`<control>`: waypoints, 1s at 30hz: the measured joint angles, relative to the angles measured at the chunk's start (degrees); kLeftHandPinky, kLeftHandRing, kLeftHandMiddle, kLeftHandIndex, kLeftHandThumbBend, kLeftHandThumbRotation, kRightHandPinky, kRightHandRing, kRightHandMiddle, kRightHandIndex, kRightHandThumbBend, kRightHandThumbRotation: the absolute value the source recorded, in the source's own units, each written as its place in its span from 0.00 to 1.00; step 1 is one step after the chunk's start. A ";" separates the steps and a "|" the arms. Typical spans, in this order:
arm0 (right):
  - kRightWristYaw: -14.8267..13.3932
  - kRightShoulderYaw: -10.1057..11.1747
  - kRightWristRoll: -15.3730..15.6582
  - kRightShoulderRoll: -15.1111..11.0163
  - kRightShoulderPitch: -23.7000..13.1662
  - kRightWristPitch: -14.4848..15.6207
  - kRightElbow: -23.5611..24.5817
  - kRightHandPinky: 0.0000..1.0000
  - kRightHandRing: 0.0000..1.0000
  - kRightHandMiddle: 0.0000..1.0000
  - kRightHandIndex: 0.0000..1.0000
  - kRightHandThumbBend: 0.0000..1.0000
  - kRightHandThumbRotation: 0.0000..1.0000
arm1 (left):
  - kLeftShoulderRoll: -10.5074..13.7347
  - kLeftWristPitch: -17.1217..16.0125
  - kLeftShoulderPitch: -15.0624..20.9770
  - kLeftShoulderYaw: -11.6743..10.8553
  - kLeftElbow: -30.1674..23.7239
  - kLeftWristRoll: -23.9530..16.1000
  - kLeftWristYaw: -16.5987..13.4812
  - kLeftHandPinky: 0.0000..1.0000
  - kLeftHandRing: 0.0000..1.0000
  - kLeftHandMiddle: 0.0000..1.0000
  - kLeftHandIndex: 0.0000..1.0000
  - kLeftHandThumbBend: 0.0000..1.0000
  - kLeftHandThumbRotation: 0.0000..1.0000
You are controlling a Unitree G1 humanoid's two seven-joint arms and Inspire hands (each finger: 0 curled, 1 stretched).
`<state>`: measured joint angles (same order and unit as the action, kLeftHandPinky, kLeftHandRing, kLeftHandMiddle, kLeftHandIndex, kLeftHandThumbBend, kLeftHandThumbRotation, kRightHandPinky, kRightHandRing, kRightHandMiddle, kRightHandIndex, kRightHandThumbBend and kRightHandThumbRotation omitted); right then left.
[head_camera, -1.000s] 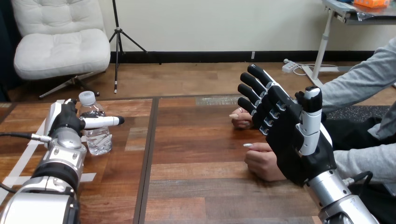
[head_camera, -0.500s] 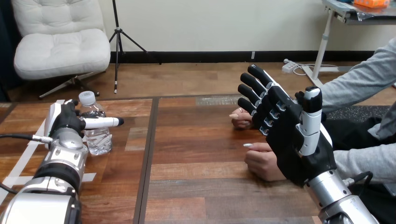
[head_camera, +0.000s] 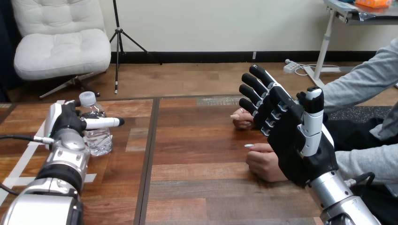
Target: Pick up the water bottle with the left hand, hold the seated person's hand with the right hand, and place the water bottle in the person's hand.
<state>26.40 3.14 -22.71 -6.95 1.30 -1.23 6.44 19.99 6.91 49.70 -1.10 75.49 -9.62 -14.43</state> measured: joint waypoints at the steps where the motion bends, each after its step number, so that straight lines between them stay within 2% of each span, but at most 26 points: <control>1: 0.00 0.00 0.00 0.00 0.00 0.00 0.01 0.98 0.97 0.96 0.95 0.98 1.00 | -0.09 -0.17 -0.05 0.00 0.00 0.00 -0.69 0.37 0.45 0.52 0.53 0.78 0.01; 6: 0.00 -0.01 0.00 0.00 0.00 0.00 0.02 0.98 0.98 0.97 0.96 0.98 1.00 | -0.46 -0.89 -0.18 0.00 0.00 0.00 -3.78 0.34 0.40 0.47 0.49 0.75 0.00; 12: 0.00 -0.01 0.00 0.00 0.00 0.00 0.02 0.99 0.98 0.97 0.96 0.97 1.00 | -0.50 -1.33 -0.18 0.03 -0.07 -0.01 -5.23 0.33 0.39 0.46 0.47 0.75 0.00; 30: -0.09 -0.01 0.00 0.01 0.02 0.01 0.02 0.99 0.98 0.96 0.95 0.98 1.00 | -0.49 -1.95 -0.44 0.06 -0.10 0.00 -5.86 0.34 0.40 0.45 0.47 0.77 0.00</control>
<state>26.31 3.12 -22.71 -6.94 1.32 -1.22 6.46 19.49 4.96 49.26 -1.03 75.39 -9.62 -20.30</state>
